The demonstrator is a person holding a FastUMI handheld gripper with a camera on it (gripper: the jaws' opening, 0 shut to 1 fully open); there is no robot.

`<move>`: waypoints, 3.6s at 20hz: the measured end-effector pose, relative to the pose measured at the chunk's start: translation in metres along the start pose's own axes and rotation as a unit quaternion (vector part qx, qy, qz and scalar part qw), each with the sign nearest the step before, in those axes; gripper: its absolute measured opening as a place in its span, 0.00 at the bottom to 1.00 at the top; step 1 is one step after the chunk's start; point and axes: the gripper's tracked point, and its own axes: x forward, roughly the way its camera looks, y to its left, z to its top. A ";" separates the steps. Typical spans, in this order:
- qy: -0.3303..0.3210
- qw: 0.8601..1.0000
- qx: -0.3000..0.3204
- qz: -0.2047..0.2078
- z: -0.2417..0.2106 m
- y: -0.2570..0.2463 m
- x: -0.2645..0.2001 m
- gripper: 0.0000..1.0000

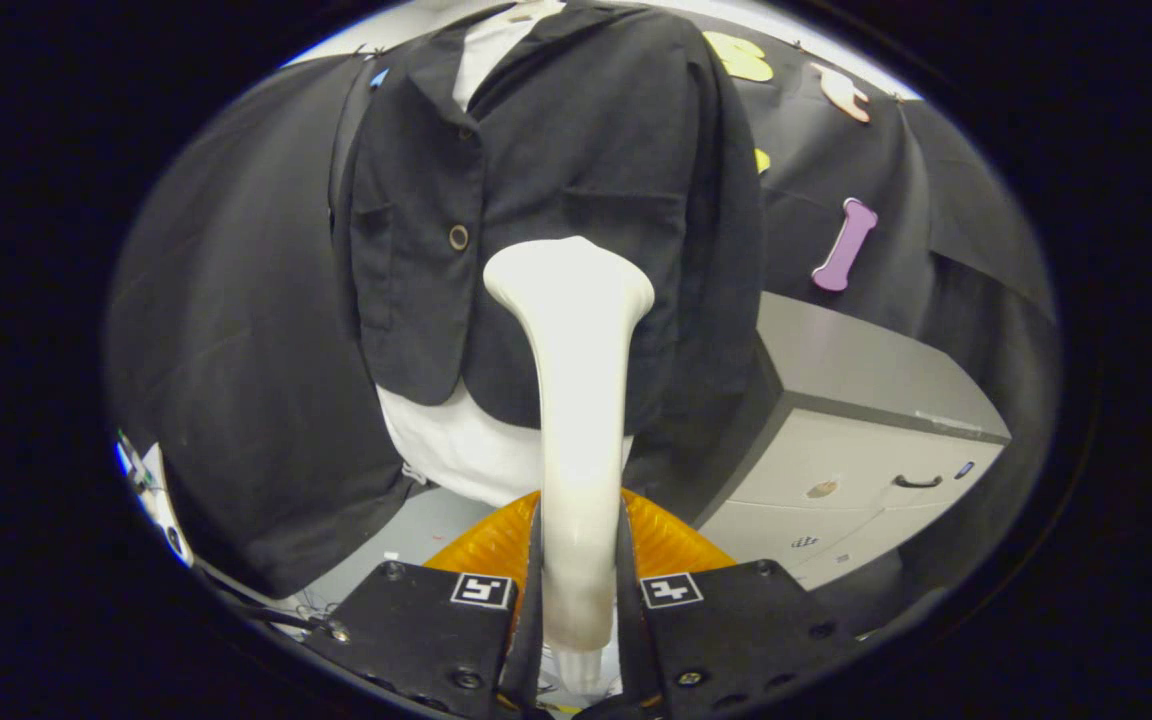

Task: Iron the clothes twice with a garment steamer, once on the left side and once on the right side.

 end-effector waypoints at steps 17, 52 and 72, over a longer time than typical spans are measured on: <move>-0.203 0.977 -0.025 0.063 0.212 0.102 -0.088 0.33; -0.194 0.973 -0.098 0.075 0.254 0.191 -0.033 0.33; -0.124 0.982 -0.114 0.079 0.176 0.178 -0.016 0.34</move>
